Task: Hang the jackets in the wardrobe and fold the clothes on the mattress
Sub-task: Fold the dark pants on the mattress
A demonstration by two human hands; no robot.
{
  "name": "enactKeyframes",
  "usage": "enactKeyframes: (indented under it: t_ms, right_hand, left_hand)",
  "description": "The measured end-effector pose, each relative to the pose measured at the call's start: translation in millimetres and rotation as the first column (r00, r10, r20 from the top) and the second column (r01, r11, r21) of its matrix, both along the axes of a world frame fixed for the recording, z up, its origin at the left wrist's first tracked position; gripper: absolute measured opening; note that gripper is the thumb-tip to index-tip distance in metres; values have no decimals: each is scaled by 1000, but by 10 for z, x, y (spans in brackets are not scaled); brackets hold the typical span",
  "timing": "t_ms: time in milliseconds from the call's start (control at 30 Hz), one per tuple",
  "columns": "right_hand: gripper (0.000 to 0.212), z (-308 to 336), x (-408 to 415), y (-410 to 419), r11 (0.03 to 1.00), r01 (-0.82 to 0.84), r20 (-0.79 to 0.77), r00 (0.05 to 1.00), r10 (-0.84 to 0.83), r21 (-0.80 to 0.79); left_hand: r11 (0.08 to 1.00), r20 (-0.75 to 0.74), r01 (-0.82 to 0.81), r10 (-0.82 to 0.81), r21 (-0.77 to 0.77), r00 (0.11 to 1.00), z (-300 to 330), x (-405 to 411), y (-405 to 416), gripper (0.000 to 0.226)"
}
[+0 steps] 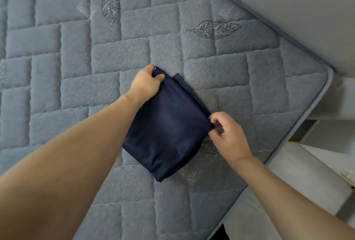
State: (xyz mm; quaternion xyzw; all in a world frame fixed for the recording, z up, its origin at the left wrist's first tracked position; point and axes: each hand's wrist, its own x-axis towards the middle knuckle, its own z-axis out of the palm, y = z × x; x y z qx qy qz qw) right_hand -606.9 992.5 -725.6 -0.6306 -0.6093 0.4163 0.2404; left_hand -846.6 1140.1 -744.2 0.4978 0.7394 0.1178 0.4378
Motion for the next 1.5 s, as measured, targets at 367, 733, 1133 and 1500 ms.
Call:
enactKeyframes:
  t_ms: [367,733,1133,1500]
  right_hand:
    - [32,104,19,129,983,-167,131,979,157,73]
    - [37,120,28,121,989,-97,-33,994,101,108]
    - [12,152,-101,-219,662,523,-128,725,-676,-537]
    - [12,60,-628,-438,555,401,-151,696,-702,-729]
  left_hand:
    - [998,-54,-7,3,-67,999,-56,58,34,20]
    - [999,-22,-16,15,-39,1000,52,109,14,21]
    - [997,-321,58,-73,-54,944,178,196,-42,44]
    - [991,-187,-14,-12,-135,982,227,-106,-385,34]
